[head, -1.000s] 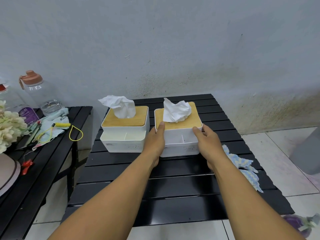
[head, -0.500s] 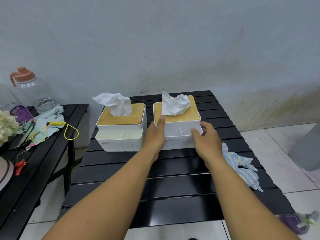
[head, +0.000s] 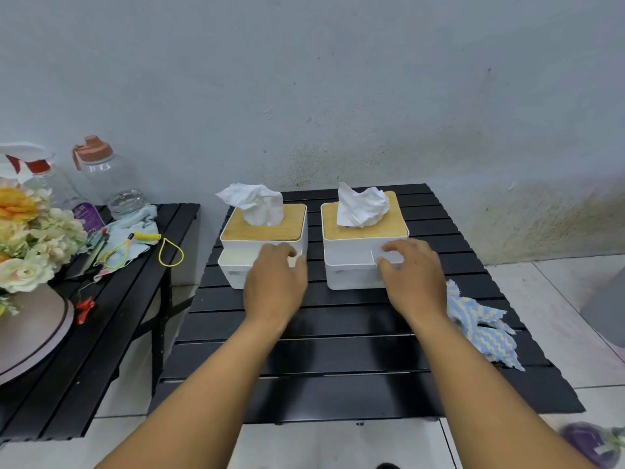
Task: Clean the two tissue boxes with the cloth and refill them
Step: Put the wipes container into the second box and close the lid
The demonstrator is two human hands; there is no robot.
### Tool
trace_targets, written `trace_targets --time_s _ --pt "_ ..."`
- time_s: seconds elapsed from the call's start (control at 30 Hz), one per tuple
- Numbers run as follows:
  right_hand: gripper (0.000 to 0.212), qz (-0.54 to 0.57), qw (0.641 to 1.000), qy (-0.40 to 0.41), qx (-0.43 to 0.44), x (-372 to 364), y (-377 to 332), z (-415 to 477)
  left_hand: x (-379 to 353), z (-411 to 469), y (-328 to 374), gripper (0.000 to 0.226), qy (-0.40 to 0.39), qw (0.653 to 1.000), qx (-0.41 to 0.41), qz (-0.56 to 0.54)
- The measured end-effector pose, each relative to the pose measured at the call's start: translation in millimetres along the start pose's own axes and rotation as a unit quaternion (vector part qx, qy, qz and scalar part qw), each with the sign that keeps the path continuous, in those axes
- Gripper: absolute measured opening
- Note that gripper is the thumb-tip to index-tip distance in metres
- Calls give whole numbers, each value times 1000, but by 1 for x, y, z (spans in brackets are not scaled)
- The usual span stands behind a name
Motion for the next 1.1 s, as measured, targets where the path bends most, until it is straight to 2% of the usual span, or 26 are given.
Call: trace_targets --time_s 0.1,0.17,0.3,0.5,1.1 --pt "27 -60 996 -51 37 -9 -4 -5 5 -2 -22 40 -88 992 31 87" --pt "29 -81 994 -65 43 -14 -3 -7 2 -5 -33 40 -112 986 29 120" --pt "25 -81 995 -46 36 -15 -4 -7 -6 -4 -41 32 -99 989 17 110" --pt "18 -75 996 -26 30 -14 -8 -8 -14 -2 -36 31 -81 992 -12 92" --pt "27 -95 994 -27 48 -16 -6 -6 -14 -5 -35 36 -82 994 -30 72"
Point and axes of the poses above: each hand's wrist, its own z-axis towards the middle knuckle, its own x-axis out of the back of the hand, y = z × x, the point moved 3 cm from there along z, towards the middle knuckle, and after that the axes turned 12 degrees about -x, right-handed, at the moved point
